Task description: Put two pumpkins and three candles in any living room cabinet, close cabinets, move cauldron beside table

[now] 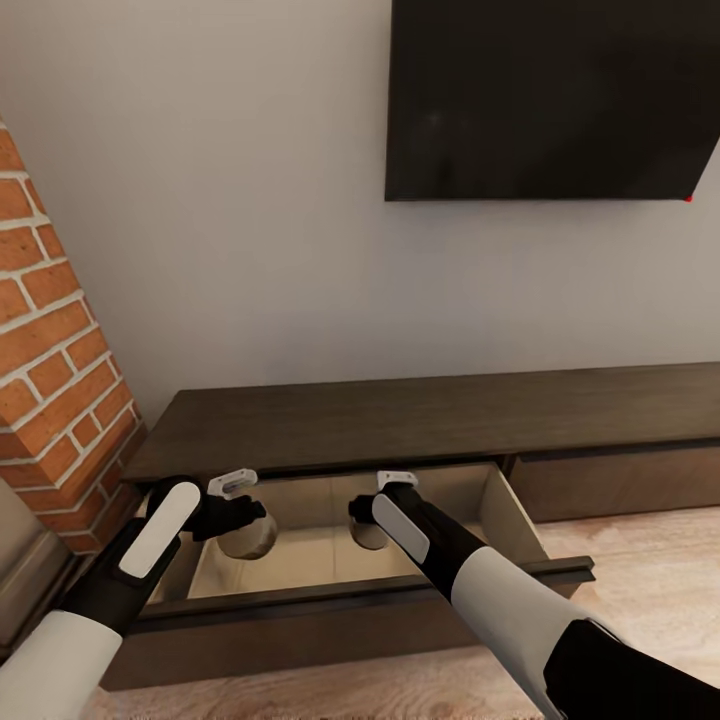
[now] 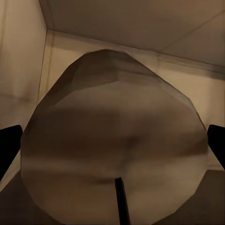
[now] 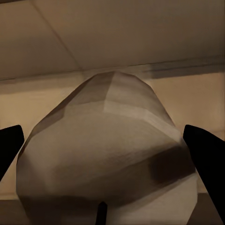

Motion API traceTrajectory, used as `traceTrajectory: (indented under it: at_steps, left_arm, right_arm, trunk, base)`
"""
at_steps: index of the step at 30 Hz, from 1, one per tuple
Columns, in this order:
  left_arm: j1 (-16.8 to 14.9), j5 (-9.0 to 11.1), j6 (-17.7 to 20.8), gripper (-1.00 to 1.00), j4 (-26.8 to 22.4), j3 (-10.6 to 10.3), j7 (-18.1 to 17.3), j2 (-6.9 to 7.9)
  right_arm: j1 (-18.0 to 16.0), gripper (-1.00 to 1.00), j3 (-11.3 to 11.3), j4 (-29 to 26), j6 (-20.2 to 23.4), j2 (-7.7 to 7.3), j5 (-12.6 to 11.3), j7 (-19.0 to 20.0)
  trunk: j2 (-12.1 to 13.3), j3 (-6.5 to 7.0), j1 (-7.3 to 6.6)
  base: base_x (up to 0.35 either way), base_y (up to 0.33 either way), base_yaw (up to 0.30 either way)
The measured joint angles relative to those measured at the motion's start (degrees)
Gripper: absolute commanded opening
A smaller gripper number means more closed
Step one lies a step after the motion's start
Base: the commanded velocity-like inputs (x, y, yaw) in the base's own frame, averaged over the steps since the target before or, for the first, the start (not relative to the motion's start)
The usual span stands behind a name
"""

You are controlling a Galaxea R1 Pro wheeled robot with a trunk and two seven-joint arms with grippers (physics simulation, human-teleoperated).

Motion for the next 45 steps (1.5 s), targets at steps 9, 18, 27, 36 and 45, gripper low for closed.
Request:
traceTrajectory:
  at_steps: [9, 18, 27, 36, 45]
  left_arm:
    - [-0.4, 0.0, -0.1, -1.0, 0.0, 0.0, 0.0, -0.01]
    - [-0.7, 0.0, 0.0, -1.0, -0.1, 0.0, 0.1, 0.01]
    - [-0.7, 0.0, 0.0, -1.0, 0.0, 0.0, 0.0, 0.08]
    - [-0.7, 0.0, -0.1, -1.0, 0.1, 0.0, 0.0, -0.06]
    - [-0.7, 0.0, 0.1, -1.0, 1.9, 0.0, -0.4, -0.19]
  right_arm:
    - [-0.1, -1.0, 0.1, -0.9, -0.5, -0.03, 0.3, 0.1]
    - [-0.1, -1.0, 0.1, -1.3, -0.5, 0.0, 0.3, 0.1]
    - [-0.1, -1.0, 0.1, -1.5, -0.6, 0.0, 0.0, 0.2]
    - [0.0, -1.0, 0.1, -1.5, -0.6, 0.01, 0.0, 0.4]
    - [0.0, -1.0, 0.1, -1.4, -0.6, 0.0, 0.3, 2.5]
  trunk:
    - [-0.1, -1.78, 0.2]
    - [-0.1, -1.78, 0.2]
    - [-0.1, -1.78, 0.2]
    - [-0.1, -1.78, 0.2]
    - [-0.1, -1.78, 0.2]
  base:
    - [0.0, 0.0, 0.0]
    - [0.0, 0.009, 0.001]
    - [0.0, 0.018, 0.072]
    - [0.051, -0.097, 0.002]
    - [0.053, 0.018, 0.0]
